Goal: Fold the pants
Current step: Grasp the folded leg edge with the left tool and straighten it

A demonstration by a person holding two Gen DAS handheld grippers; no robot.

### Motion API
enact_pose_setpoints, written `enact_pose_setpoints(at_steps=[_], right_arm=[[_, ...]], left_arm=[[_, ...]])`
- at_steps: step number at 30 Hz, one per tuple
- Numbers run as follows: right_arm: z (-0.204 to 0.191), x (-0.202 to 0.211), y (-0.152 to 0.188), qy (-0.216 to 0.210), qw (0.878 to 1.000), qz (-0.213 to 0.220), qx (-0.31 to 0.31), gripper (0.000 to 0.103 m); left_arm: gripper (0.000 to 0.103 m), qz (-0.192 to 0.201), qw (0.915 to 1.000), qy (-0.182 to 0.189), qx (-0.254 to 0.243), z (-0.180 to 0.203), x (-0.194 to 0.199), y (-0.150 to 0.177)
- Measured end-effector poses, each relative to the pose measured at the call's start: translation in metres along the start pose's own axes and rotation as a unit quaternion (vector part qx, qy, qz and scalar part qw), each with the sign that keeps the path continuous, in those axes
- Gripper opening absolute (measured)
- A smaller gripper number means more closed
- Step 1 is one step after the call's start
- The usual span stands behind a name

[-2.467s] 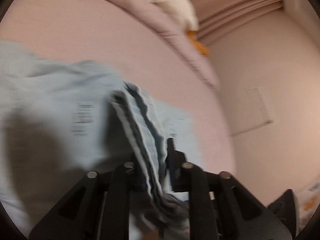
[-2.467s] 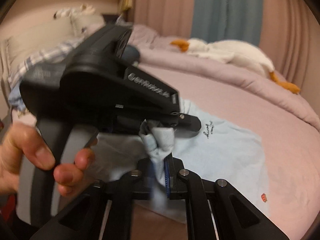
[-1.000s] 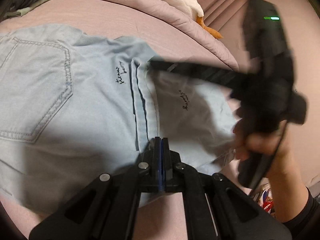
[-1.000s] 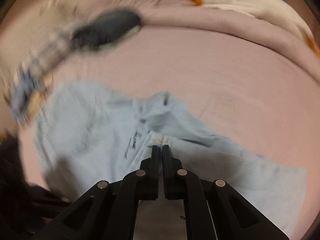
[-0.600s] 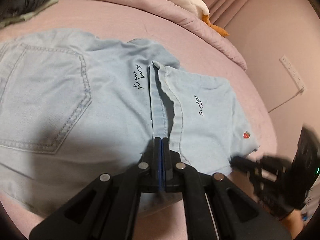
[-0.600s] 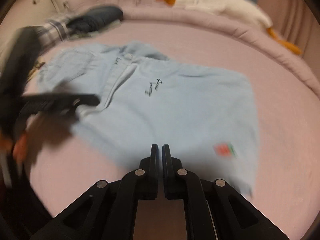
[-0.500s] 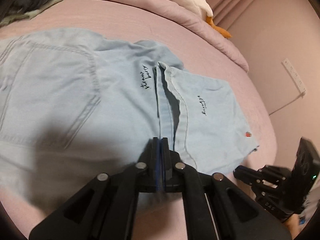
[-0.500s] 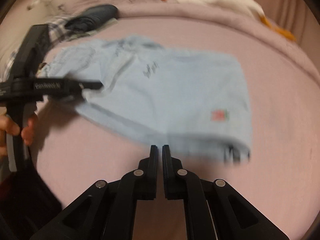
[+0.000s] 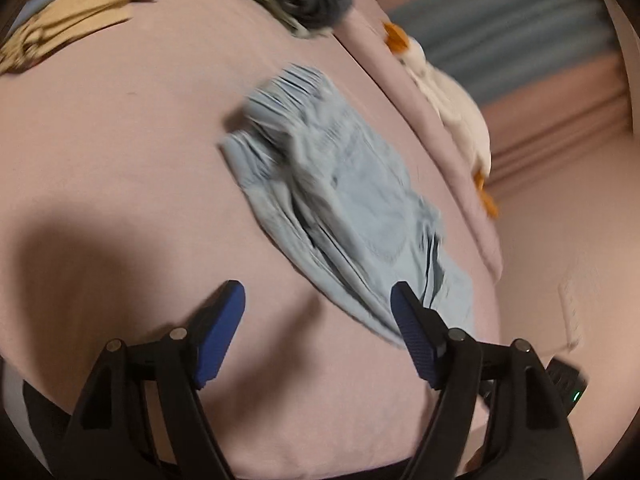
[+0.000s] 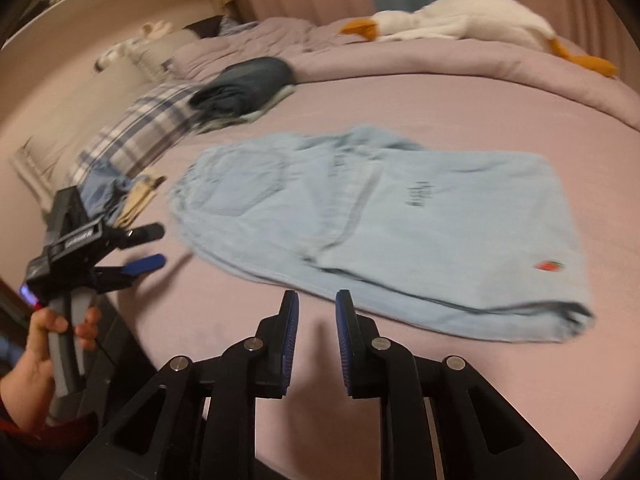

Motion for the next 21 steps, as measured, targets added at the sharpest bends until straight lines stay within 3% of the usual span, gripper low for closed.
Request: enact_pose_setpoints(at_steps=[3, 5, 8, 12, 13, 14, 15, 16, 18, 21], right_arm=[[-0.018, -0.007, 0.004, -0.014, 1.000, -0.008, 0.018, 0.018], [-0.028, -0.007, 0.007, -0.022, 0.999, -0.011, 0.026, 0.018], [-0.033, -0.004, 0.008, -0.027, 0.999, -0.010, 0.033, 0.018], [-0.033, -0.001, 0.008, -0.021, 0.999, -0.008, 0.038, 0.018], [-0.030, -0.001, 0.008, -0.018, 0.999, -0.009, 0.036, 0.018], [-0.028, -0.001, 0.008, -0.014, 0.999, -0.012, 0.034, 0.018], [-0.025, -0.002, 0.008, -0.010, 0.999, -0.014, 0.031, 0.018], [-0.022, -0.004, 0.007, -0.006, 0.999, -0.017, 0.026, 0.018], [-0.016, -0.005, 0.004, 0.001, 1.000, -0.016, 0.016, 0.018], [-0.009, -0.009, -0.007, -0.005, 1.000, -0.016, -0.009, 0.018]], left_arm=[[0.076, 0.009, 0.9999, -0.006, 0.008, -0.003, -0.007, -0.007], [0.084, 0.014, 0.9999, -0.009, 0.002, -0.001, -0.016, -0.014], [0.089, 0.026, 0.9992, -0.028, -0.011, 0.006, -0.033, -0.033], [0.090, 0.042, 0.9985, -0.027, 0.024, 0.005, -0.048, -0.057], [0.079, 0.041, 0.9983, -0.027, 0.032, 0.004, -0.049, -0.060], [0.050, 0.037, 0.9978, -0.029, 0.046, -0.001, -0.049, -0.062], [0.034, 0.026, 0.9976, -0.026, 0.058, -0.003, -0.052, -0.063], [0.029, 0.010, 0.9967, -0.013, 0.079, -0.009, -0.053, -0.058], [0.026, 0.015, 0.9958, -0.002, 0.090, -0.011, -0.046, -0.054], [0.022, 0.025, 0.9985, -0.023, 0.043, -0.001, -0.033, -0.051]])
Point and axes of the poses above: each gripper's, at about its wrist camera, not at the fingertips, and x roughly against the way its jaws point, z to its right, y to its underside, the point moved 10 cm from there along -x, roughly the way its jaws point, and after that the axes turned 10 degrees about -x, right-handed, at the moved point
